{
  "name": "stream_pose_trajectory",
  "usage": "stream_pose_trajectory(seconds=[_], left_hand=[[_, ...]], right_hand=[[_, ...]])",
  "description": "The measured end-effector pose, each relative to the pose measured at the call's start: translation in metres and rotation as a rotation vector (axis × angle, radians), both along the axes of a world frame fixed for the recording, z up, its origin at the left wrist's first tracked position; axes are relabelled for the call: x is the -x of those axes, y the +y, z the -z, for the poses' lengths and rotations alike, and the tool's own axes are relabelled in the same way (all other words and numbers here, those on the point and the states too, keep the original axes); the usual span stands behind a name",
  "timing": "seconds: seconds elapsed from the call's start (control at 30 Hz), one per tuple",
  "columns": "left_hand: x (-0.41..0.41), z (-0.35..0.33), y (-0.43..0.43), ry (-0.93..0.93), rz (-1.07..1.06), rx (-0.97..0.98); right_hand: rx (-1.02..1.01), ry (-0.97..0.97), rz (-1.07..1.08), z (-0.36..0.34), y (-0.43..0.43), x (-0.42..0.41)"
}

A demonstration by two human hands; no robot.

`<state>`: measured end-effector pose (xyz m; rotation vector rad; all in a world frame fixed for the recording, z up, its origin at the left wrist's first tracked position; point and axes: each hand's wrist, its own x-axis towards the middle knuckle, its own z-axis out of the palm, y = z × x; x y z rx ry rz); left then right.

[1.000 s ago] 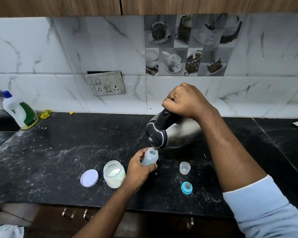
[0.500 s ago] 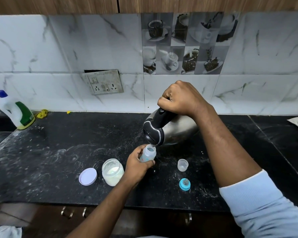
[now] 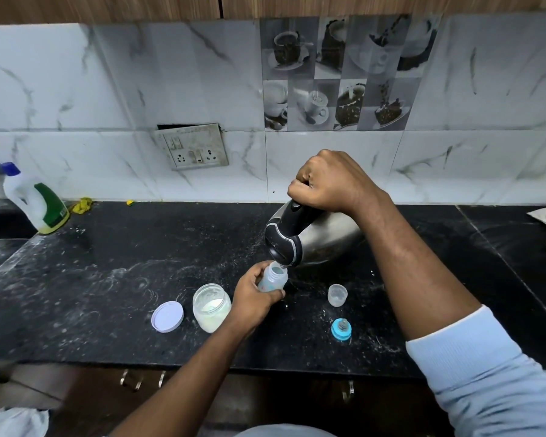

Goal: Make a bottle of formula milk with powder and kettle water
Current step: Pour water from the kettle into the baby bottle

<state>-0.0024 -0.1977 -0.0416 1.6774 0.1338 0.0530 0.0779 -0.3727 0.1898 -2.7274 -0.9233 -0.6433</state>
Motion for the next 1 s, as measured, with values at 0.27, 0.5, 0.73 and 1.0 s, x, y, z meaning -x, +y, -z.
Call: stream_pose_trajectory(seconds=[0.27,0.5,0.73,1.0], left_hand=[[0.005,-0.004,-0.008,0.012,0.018,0.018],[0.005,-0.001,-0.007,0.017,0.018,0.04],[0.002,0.003,-0.005,0.028,0.009,0.085],[0.002,0.007,-0.004,0.028,0.007,0.099]], right_hand=[[0.039,-0.007,0.017,-0.004,-0.001,0.004],[0.058,-0.015,0.012,-0.009,0.002,0.007],[0.081,-0.018,0.011,-0.009,0.007,0.006],[0.079,-0.015,0.004,-0.01,0.01,0.006]])
